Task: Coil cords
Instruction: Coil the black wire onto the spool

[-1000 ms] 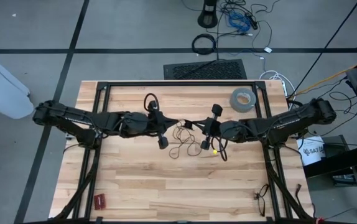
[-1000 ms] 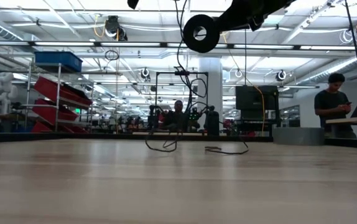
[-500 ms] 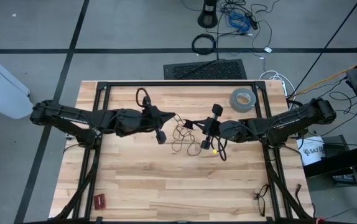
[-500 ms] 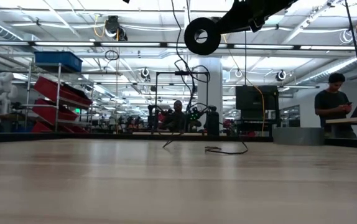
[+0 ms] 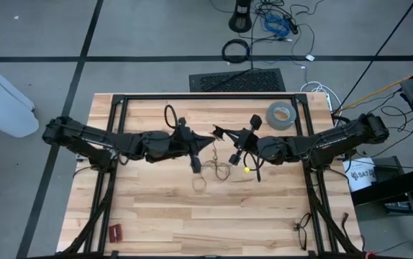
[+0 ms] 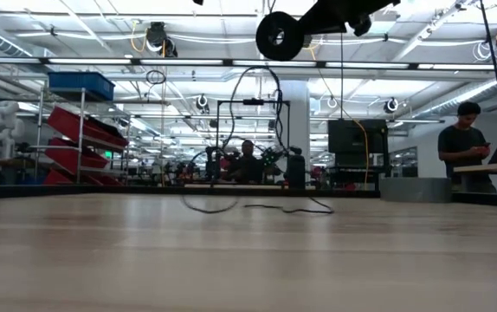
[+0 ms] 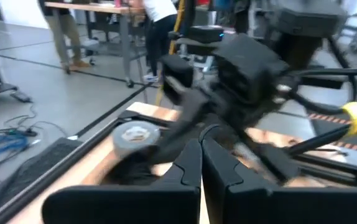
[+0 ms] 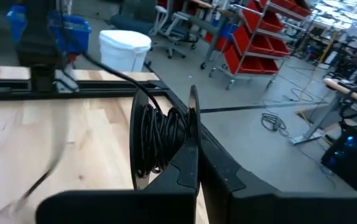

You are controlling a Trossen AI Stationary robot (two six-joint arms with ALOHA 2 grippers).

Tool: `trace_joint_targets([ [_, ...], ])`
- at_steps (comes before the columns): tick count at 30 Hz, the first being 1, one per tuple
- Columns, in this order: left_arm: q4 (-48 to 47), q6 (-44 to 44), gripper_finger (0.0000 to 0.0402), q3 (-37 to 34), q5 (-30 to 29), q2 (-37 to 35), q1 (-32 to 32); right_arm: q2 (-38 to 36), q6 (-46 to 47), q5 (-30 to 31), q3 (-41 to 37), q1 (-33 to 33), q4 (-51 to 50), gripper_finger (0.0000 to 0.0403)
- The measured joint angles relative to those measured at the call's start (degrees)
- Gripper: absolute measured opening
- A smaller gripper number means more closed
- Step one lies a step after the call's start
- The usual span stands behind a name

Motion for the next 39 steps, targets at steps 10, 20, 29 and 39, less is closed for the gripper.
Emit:
trace_joint_targets([
  [10,8.1,-0.9,0.0000,0.0,2.6,7.3,-1.6,0.0,-2.8,-0.2,0.0,-0.8,4.0,0.0000],
  [20,8.8,-1.0,0.0000,0.0,1.6,13.2,-1.7,0.0,-3.0,-0.6,0.0,-0.8,5.3,0.0000],
  [29,14.1,4.1,0.0000,0.0,-5.5,13.5,-1.7,0.0,-2.0,-3.5,0.0,-0.8,5.3,0.0000],
  [39,7.4,3.5,0.0015,0.0,-4.1,13.5,-1.9,0.0,-1.9,-3.5,0.0,-0.6,5.1,0.0000],
])
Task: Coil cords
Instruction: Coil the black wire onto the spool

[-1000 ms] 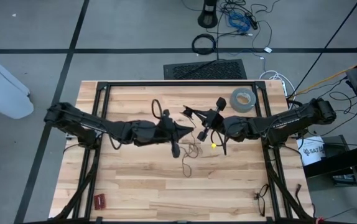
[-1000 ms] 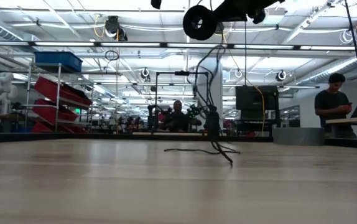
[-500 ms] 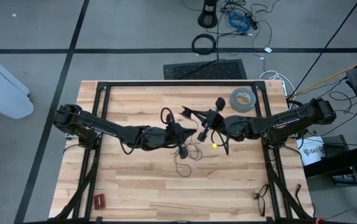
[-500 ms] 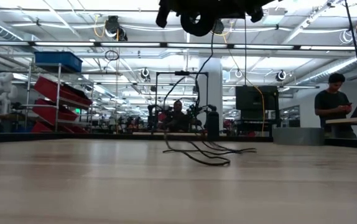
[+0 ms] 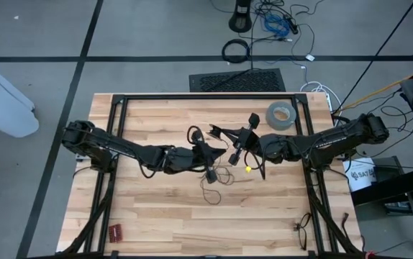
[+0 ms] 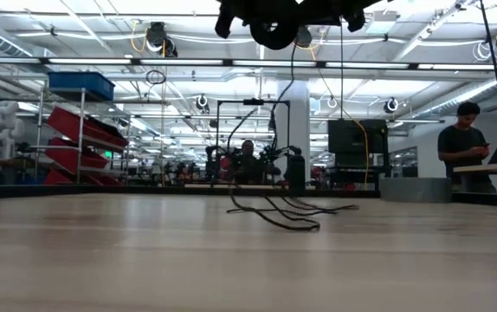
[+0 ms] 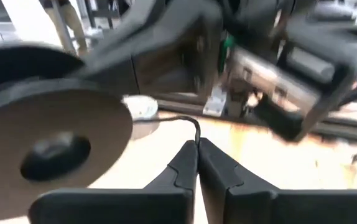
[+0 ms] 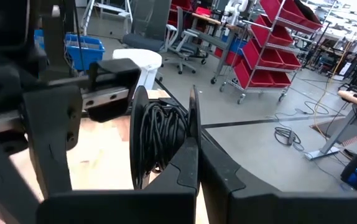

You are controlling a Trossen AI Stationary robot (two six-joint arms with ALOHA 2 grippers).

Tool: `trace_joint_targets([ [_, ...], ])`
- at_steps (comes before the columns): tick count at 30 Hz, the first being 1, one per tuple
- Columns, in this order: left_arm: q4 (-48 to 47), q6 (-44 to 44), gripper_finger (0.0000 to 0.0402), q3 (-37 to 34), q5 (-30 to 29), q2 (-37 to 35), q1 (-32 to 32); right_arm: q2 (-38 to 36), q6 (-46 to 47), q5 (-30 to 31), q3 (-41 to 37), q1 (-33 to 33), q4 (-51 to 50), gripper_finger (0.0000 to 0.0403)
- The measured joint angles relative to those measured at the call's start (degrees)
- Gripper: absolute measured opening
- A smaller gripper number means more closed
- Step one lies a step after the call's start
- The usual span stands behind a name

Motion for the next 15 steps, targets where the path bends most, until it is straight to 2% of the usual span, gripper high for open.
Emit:
trace_joint_targets([
  [7,-2.6,0.0,0.0065,0.0,0.1,0.0,-1.9,-1.2,0.0,0.0,0.0,0.4,-0.7,0.0000],
  [15,-2.5,0.0,0.0161,0.0,0.1,0.0,-3.9,-4.5,0.9,0.0,0.0,1.9,-3.2,0.0000],
])
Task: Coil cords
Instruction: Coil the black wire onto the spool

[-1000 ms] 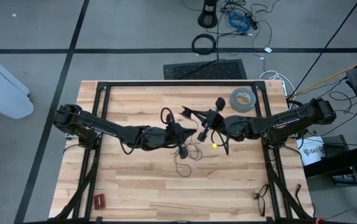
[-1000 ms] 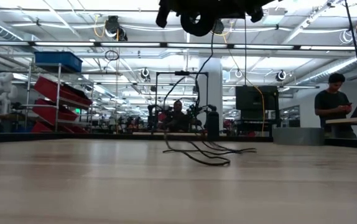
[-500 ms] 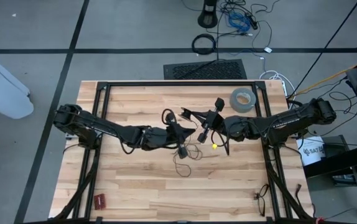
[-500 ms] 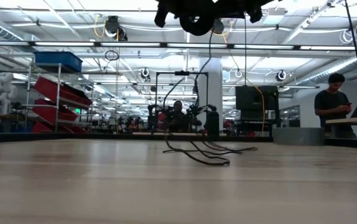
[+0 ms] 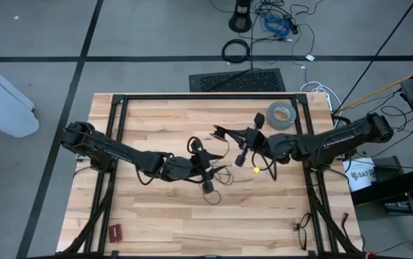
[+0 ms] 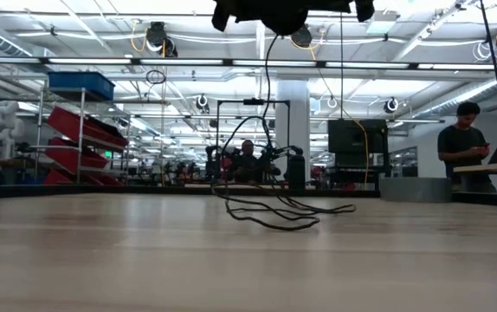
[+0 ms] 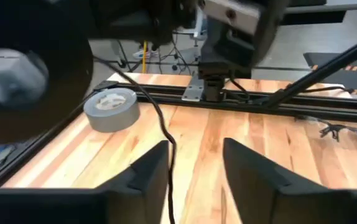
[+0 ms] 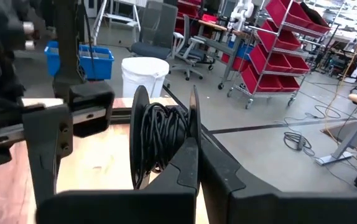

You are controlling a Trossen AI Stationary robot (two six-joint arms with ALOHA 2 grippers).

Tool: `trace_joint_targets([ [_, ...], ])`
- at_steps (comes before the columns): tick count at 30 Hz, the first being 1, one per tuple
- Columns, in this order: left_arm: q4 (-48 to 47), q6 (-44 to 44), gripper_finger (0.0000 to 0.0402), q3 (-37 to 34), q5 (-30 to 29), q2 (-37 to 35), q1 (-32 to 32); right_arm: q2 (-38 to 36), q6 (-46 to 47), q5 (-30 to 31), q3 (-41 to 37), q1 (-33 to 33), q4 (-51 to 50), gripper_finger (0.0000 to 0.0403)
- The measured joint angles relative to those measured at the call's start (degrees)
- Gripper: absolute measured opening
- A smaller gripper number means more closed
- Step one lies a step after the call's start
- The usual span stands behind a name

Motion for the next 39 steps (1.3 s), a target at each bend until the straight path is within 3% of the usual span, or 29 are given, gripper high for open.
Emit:
trace_joint_targets([
  [5,-0.1,0.4,0.0209,0.0,0.0,-0.7,-0.9,-2.5,0.9,0.0,0.0,1.0,-2.2,0.0000],
  [9,-0.5,1.7,0.0224,0.0,0.0,-1.9,-1.0,-4.5,1.7,-0.7,0.0,1.7,-4.0,0.0000],
  [19,-0.1,1.9,0.0226,0.0,6.0,-1.9,-0.8,-5.9,4.6,-5.3,0.0,2.2,-5.0,0.0000],
  [28,-0.3,3.2,0.0226,0.0,6.0,1.8,0.0,-5.9,5.0,-6.0,0.0,2.2,-5.5,0.0000],
  [39,-0.5,3.2,0.0226,-0.1,5.8,-0.2,-0.5,-5.9,5.0,-6.0,0.0,2.2,-7.4,0.0000],
])
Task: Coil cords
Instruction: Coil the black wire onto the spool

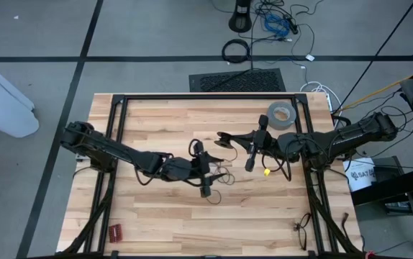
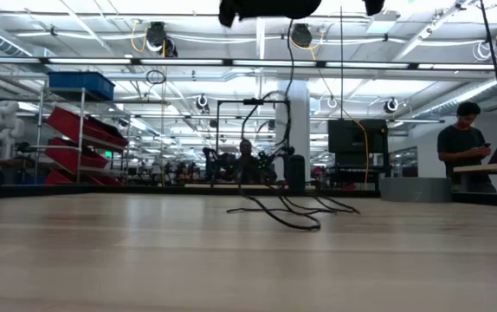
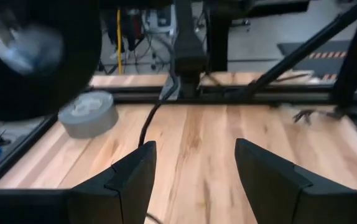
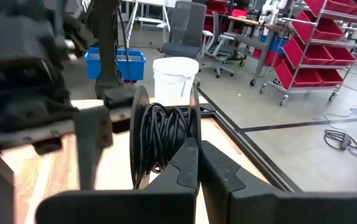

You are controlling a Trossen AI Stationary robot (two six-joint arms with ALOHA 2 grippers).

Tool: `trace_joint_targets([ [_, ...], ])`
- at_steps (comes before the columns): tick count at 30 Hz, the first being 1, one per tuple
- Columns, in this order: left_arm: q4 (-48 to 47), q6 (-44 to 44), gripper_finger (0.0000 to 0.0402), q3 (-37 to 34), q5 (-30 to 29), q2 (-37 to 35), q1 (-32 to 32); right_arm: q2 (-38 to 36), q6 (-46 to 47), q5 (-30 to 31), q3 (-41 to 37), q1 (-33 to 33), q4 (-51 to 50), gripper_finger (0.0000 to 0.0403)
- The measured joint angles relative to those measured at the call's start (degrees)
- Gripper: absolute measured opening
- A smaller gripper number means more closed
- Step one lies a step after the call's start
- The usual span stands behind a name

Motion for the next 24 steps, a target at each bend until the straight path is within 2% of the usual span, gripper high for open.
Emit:
trace_joint_targets([
  [7,-3.0,-0.2,0.0226,0.0,0.0,-2.0,-0.3,0.0,0.0,0.0,0.0,0.0,0.1,0.0000],
  [12,-2.8,-0.2,0.0226,0.0,-0.1,-2.0,-0.5,0.0,1.0,0.0,0.0,0.0,0.1,0.0000],
  [17,-2.9,-0.2,0.0226,0.0,-2.9,-2.0,-0.4,0.0,1.0,0.0,0.0,0.0,0.2,0.0000],
  [24,-3.1,-0.2,0.0226,0.0,-2.9,-0.1,0.9,0.0,1.1,-1.3,0.0,0.0,0.3,0.0000],
])
